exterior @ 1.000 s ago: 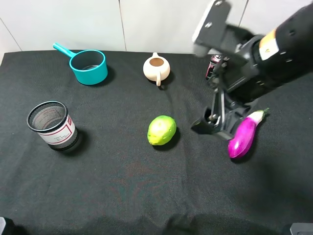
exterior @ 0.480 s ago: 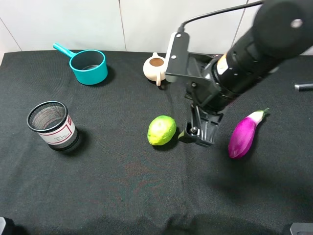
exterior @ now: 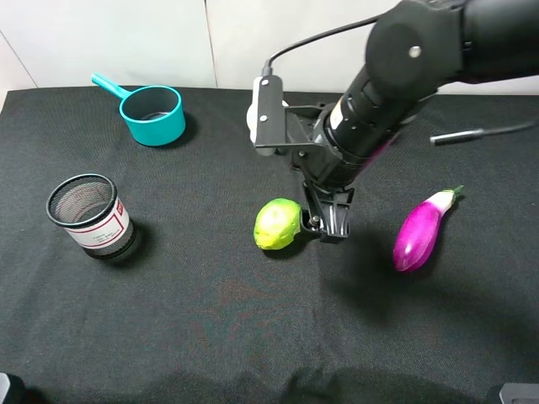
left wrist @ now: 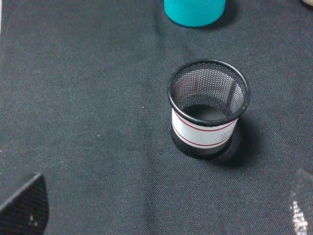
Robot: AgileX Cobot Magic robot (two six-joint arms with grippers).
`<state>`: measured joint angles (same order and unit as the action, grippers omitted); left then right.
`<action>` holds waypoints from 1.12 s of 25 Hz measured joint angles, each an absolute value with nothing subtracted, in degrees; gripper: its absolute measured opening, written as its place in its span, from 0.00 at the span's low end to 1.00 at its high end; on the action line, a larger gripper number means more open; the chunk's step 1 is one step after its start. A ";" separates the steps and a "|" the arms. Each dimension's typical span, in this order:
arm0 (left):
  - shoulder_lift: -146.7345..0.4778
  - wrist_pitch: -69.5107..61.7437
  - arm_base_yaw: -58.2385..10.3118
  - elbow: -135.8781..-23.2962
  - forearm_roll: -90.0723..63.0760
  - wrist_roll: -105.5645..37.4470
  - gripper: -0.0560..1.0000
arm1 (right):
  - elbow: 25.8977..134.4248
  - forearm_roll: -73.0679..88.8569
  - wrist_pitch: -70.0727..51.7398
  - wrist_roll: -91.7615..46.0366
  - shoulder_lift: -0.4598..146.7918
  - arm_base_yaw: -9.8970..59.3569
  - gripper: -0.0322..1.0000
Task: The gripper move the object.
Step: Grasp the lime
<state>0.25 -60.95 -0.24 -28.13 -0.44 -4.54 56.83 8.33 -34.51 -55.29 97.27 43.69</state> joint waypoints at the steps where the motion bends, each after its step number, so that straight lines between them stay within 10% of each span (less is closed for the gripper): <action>1: 0.25 -60.95 -0.24 -28.13 -0.44 -4.54 0.98 | 57.30 8.33 -34.28 -56.46 98.00 43.69 0.70; 28: 0.25 -60.95 -0.24 -28.13 -0.44 -4.54 0.98 | 57.91 6.33 -25.52 -67.10 109.44 47.18 0.70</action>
<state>0.25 -60.95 -0.24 -28.13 -0.44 -4.54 57.91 6.33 -25.52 -67.10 109.44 47.18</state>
